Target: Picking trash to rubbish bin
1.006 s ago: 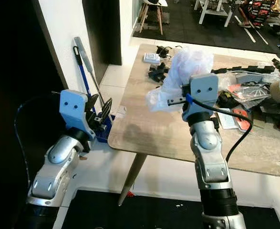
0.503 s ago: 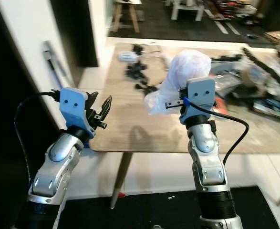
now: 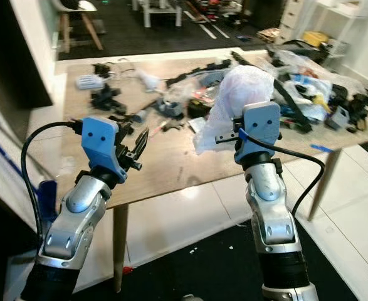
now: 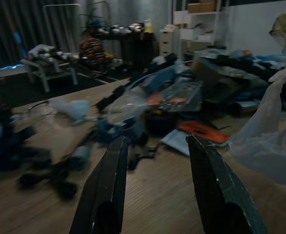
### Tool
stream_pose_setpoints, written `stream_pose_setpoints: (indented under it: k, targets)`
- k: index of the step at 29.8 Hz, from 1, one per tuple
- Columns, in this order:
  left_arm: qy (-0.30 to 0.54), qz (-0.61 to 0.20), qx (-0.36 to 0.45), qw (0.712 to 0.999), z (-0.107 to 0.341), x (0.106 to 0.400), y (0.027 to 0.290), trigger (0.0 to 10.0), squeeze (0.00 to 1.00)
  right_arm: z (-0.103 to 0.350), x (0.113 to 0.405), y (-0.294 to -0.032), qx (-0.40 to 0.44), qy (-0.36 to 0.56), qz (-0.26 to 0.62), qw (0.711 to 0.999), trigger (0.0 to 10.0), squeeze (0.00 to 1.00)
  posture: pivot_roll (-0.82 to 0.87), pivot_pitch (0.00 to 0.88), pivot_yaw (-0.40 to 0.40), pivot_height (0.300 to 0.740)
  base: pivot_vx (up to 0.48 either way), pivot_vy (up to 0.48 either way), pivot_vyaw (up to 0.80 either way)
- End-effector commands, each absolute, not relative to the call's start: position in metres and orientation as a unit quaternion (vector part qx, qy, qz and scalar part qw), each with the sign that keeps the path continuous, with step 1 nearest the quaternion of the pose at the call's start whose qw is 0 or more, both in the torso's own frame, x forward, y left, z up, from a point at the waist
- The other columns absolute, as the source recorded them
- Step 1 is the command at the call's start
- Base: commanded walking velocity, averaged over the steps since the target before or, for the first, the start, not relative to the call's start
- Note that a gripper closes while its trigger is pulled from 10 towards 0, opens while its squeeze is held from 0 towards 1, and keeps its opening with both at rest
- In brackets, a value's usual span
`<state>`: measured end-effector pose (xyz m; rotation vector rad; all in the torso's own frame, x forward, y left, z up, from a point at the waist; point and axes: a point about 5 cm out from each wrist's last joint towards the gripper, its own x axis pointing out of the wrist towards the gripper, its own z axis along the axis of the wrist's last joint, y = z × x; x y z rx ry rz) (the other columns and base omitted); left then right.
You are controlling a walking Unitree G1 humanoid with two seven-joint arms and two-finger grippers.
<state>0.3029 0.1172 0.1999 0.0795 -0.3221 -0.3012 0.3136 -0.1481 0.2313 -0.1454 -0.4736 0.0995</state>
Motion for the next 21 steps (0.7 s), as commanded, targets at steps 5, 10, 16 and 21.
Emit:
stream_pose_setpoints:
  k: [5, 10, 16, 21]
  targets:
    - [-0.147, -0.154, 0.045, 0.976, 0.1938, 0.3030, 0.1148, 10.0, 0.00, 0.2278, 0.3109, -0.1485, -0.066, -0.232, 0.048, 0.969, 10.0, 0.00, -0.01, 0.076, -0.050, 0.740, 0.000, 0.000, -0.61]
    - [-0.146, -0.155, 0.047, 0.976, 0.1939, 0.3034, 0.1146, 10.0, 0.00, 0.2258, 0.3107, -0.1481, -0.065, -0.230, 0.048, 0.970, 10.0, 0.00, -0.01, 0.084, -0.048, 0.740, 0.000, 0.000, -0.61]
    - [-0.143, -0.154, 0.049, 0.976, 0.1938, 0.3034, 0.1158, 10.0, 0.00, 0.2228, 0.3101, -0.1478, -0.068, -0.225, 0.050, 0.971, 10.0, 0.00, -0.01, 0.115, -0.046, 0.740, 0.000, 0.000, -0.61]
    - [-0.140, -0.152, 0.053, 0.977, 0.1932, 0.3037, 0.1178, 10.0, 0.00, 0.2220, 0.3106, -0.1483, -0.069, -0.222, 0.050, 0.971, 10.0, 0.00, -0.01, 0.131, -0.047, 0.740, 0.000, 0.000, -0.62]
